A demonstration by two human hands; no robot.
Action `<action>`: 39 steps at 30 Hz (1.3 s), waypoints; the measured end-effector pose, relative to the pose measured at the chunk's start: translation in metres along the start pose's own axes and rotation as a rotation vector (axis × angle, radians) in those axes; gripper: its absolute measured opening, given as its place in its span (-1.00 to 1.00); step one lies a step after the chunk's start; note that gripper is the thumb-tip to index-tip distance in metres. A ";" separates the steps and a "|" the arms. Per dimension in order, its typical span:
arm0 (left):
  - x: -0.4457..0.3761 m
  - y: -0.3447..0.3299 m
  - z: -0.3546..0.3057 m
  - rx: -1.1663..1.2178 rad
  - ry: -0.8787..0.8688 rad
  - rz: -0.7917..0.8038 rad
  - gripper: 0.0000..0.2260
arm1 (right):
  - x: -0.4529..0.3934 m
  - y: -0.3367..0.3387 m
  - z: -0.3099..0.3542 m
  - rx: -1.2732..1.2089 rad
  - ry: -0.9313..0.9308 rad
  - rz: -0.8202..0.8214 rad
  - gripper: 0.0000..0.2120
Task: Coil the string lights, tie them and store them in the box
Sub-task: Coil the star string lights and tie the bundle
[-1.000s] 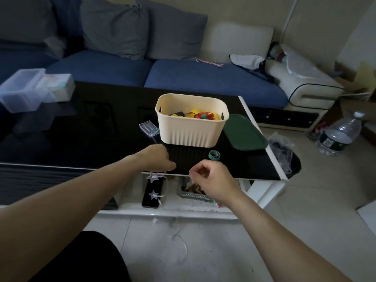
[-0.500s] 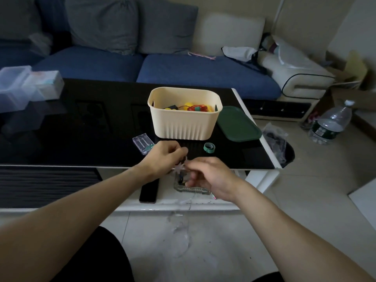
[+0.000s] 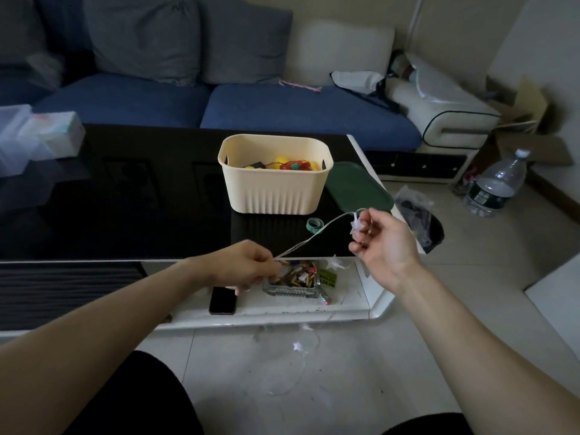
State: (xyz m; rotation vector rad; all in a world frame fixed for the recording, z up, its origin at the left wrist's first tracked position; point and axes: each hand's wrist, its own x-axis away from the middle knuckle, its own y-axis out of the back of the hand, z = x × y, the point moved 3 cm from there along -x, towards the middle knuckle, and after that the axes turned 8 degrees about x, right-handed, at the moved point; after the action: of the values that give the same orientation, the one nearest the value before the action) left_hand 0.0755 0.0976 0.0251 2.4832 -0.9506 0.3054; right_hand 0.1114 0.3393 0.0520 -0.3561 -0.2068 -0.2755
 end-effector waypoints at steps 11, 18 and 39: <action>0.001 -0.021 -0.009 0.348 0.059 0.250 -0.80 | 0.005 -0.009 -0.004 0.570 0.071 0.135 -0.75; -0.003 -0.025 -0.015 0.433 0.024 0.214 -0.54 | 0.014 -0.025 -0.023 0.901 0.091 0.367 -0.77; -0.010 -0.002 -0.015 0.670 -0.193 -0.384 -0.79 | 0.004 -0.018 -0.041 1.037 0.014 0.460 -0.81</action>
State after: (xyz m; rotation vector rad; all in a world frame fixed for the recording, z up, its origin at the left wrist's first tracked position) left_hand 0.0690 0.1124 0.0337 3.2857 -0.4522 0.2917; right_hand 0.1160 0.3065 0.0209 0.6258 -0.2219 0.2973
